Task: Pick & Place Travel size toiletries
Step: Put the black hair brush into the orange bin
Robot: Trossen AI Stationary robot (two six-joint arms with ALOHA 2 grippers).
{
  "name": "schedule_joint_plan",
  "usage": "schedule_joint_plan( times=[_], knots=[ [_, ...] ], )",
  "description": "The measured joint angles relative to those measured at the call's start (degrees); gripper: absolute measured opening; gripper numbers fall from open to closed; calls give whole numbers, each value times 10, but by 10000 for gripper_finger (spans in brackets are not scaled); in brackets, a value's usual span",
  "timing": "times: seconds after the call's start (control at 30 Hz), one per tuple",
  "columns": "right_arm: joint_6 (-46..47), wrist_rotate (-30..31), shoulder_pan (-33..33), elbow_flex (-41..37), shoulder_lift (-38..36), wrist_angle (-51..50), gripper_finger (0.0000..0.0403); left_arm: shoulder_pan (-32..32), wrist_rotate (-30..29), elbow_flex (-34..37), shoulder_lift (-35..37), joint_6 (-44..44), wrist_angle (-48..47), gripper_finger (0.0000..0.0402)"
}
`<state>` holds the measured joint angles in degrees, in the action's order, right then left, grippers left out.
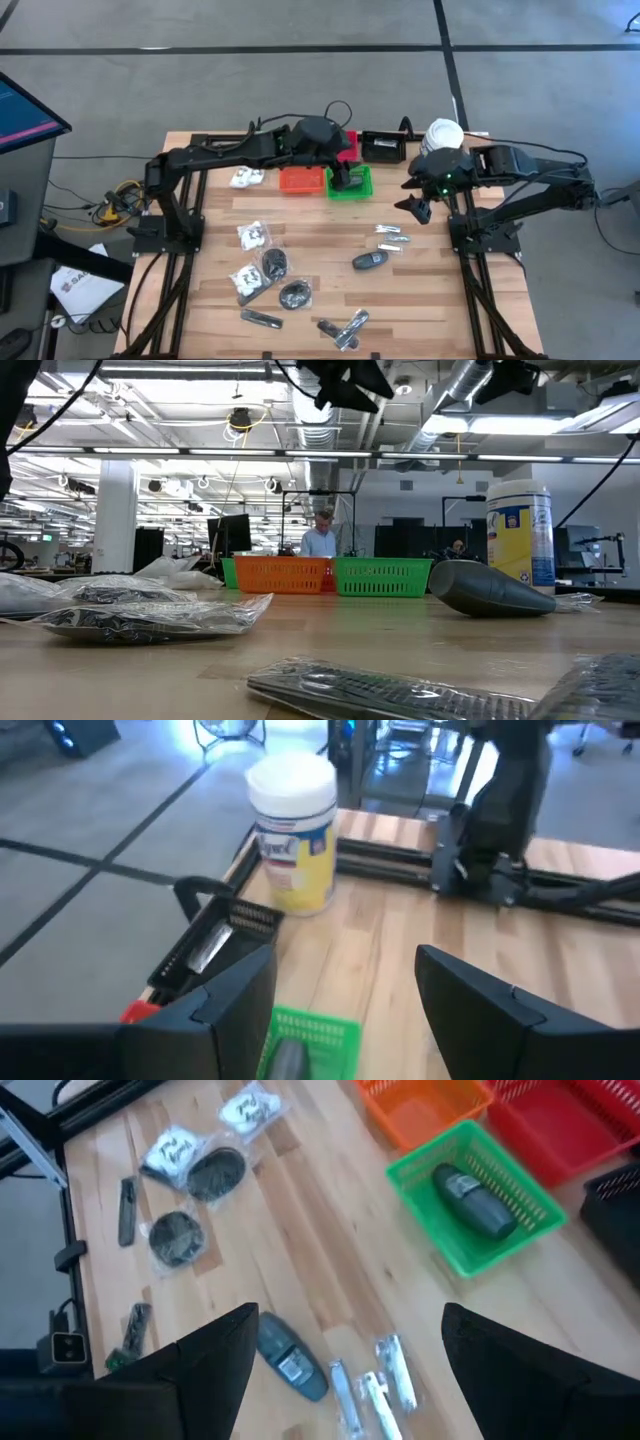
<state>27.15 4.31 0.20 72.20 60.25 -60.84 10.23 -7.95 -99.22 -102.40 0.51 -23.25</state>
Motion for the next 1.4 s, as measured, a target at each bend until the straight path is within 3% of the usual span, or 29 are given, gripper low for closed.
schedule_joint_plan(
  times=[0.27, 0.57, 0.73, 1.1, 1.4],
  knots=[
    [41, 0, 35, -1, 57, 6, 306, -31, 0, 0, 28, 0, -49, 231],
    [88, 0, 59, -1, 126, 90, 306, -77, 2, 15, 73, 14, -124, 231],
    [120, -2, 66, -2, 145, 112, 306, -101, 2, 101, 135, 49, -110, 231],
    [184, -2, 88, 0, 171, 212, 306, -148, -5, 361, 323, 207, 6, 231],
    [216, -11, 86, 0, 203, 327, 306, -188, -23, 465, 419, 301, 35, 231]
  ],
)
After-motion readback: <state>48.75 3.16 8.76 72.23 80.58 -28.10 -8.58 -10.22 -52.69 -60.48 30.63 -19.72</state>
